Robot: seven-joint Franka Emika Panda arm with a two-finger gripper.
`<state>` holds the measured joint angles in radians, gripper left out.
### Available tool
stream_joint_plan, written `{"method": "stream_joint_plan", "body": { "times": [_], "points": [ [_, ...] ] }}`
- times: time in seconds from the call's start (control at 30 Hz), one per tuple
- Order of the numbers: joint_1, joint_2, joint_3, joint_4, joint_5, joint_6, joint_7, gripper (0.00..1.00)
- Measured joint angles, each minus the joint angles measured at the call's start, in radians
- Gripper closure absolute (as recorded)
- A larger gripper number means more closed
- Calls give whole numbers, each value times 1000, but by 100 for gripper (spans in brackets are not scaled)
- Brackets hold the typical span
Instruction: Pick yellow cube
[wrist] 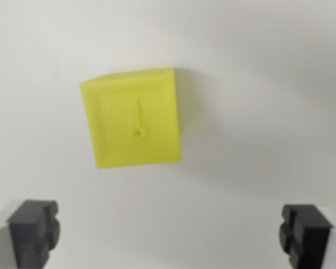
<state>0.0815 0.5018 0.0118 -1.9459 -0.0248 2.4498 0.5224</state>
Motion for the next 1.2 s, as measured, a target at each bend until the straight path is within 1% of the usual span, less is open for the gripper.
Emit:
{"method": "stream_joint_plan", "body": {
  "times": [0.67, 0.8, 0.93, 1.2],
  "points": [
    [32, 120, 0, 50, 8, 67, -76, 0],
    [38, 135, 0, 58, 10, 73, -87, 0],
    [39, 146, -1, 62, 10, 81, -88, 0],
    [39, 189, -1, 74, 10, 111, -90, 0]
  ]
}}
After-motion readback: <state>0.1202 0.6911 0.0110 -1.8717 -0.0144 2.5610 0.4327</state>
